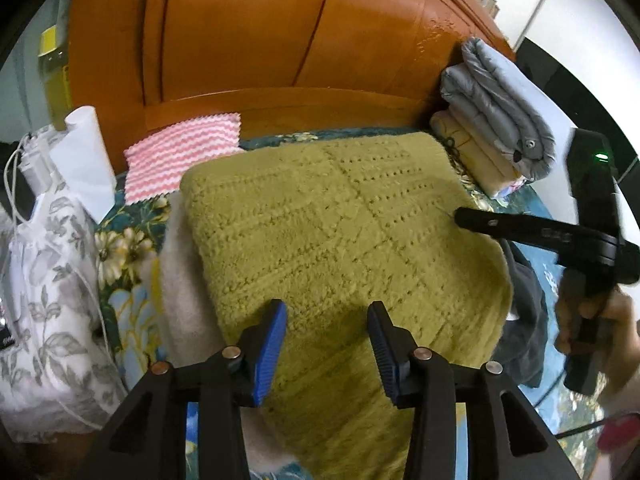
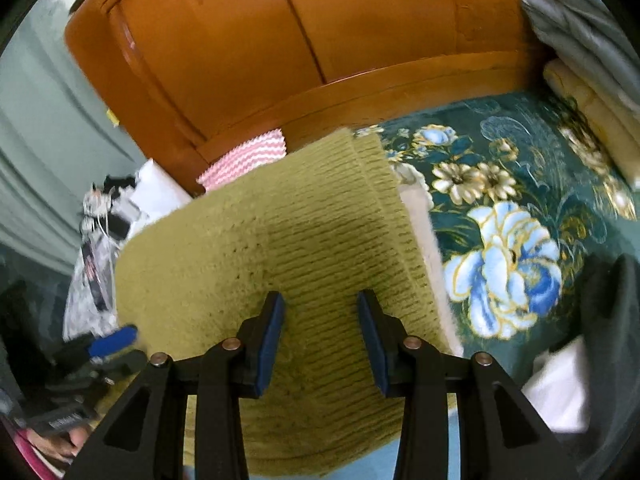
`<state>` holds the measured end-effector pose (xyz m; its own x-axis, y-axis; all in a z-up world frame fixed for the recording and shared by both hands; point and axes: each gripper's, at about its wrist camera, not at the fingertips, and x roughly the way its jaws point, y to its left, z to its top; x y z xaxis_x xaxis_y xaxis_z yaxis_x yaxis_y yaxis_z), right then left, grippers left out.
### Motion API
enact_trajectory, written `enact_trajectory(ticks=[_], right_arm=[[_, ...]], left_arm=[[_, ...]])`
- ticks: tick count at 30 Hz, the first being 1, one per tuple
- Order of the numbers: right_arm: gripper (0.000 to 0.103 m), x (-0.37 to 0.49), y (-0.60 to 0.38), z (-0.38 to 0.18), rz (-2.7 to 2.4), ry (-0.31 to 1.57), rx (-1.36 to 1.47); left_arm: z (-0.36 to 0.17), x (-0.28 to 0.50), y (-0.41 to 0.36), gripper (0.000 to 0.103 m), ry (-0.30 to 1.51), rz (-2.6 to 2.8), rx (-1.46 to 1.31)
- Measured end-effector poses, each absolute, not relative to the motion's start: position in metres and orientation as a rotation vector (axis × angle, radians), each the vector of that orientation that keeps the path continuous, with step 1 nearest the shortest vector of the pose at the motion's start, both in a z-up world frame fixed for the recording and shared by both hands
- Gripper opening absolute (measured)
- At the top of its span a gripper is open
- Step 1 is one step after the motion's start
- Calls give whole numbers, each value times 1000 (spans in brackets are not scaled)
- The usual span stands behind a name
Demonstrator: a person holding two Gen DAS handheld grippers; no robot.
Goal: Fold clothes
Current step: 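Lower the sweater onto the folded clothes stack and open both grippers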
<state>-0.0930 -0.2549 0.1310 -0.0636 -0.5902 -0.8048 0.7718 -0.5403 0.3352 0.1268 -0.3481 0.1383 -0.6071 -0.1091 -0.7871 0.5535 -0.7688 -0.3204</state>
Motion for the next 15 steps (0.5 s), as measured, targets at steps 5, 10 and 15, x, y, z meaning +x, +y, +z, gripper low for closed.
enact_trajectory(ticks=[5,10,15], right_arm=[[44,-57,-216,165,-1804,183,1149],[59,-5,-186,161,-1814,203,1168],[80,46,-173,147,-1830,239,1168]], left_arm=[[151,159,-330,48,926,-2349,1042],[161,199,-298,73,916,-2328,989],[164,239,-274,87,849,-2292,997]])
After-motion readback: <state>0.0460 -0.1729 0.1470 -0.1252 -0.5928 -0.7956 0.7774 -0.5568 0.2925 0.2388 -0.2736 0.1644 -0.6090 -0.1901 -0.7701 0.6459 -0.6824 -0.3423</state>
